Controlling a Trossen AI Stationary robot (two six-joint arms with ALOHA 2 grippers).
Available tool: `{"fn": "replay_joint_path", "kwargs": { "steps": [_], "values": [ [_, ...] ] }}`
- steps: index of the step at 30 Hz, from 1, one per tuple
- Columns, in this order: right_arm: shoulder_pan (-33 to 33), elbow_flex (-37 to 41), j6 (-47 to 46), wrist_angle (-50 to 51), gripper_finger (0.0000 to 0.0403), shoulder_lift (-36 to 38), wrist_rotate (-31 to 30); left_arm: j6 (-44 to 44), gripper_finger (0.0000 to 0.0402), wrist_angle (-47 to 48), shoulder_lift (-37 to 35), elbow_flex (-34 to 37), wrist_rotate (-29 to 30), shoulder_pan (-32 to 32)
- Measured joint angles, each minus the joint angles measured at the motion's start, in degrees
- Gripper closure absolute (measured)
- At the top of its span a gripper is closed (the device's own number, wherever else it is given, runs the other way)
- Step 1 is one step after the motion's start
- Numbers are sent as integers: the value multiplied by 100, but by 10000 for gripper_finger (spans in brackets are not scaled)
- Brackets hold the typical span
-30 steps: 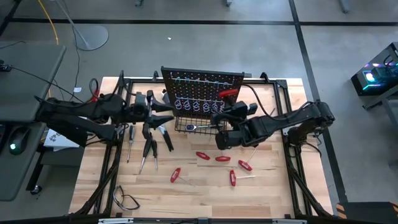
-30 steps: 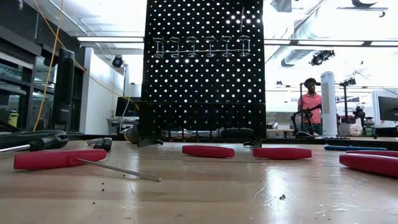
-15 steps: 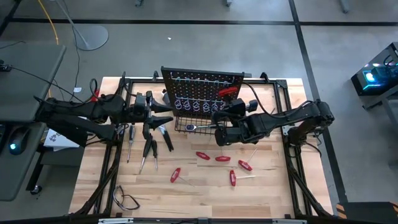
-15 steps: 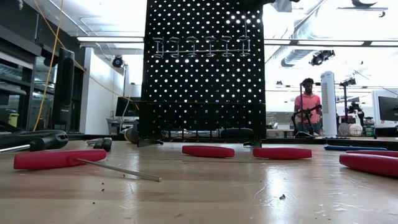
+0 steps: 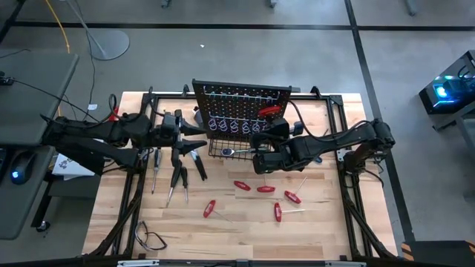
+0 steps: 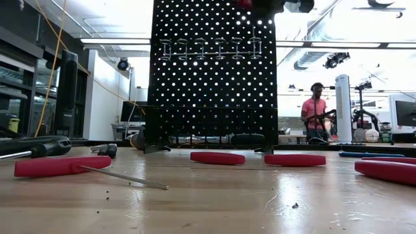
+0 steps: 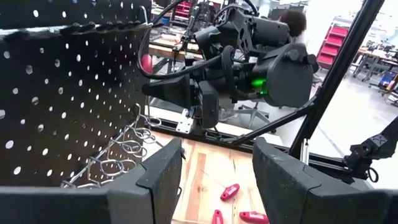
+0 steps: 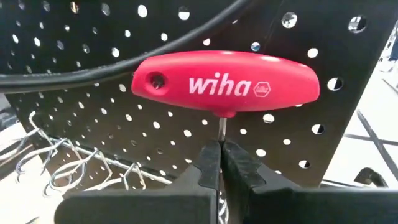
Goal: Hang tools onto peg board
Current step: Hang the red allen wrench on the peg board
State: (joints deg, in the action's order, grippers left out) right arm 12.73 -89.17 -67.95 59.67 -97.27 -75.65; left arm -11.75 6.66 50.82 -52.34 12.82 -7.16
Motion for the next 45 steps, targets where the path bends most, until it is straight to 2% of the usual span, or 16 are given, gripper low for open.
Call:
{"fn": "replay_joint_path", "kwargs": {
  "steps": [7,12,15,23,27,33,41,45],
  "values": [
    [0,0,226,95,403,2,390,0,222,44,1,0,0,0],
    [0,0,228,135,392,2,421,0,222,190,-1,0,0,0],
    [0,0,160,142,363,2,539,0,222,206,1,0,0,0],
    [1,0,-116,232,251,2,596,0,222,265,1,0,0,0],
    [4,0,-110,240,220,11,583,0,222,318,1,0,1,0],
    [41,0,-105,272,215,149,578,2,222,558,1,0,2,0],
    [259,0,216,304,215,752,554,247,222,578,-8,0,157,-2],
    [376,0,603,303,215,1083,846,310,222,565,-8,0,240,0]
  ]
}}
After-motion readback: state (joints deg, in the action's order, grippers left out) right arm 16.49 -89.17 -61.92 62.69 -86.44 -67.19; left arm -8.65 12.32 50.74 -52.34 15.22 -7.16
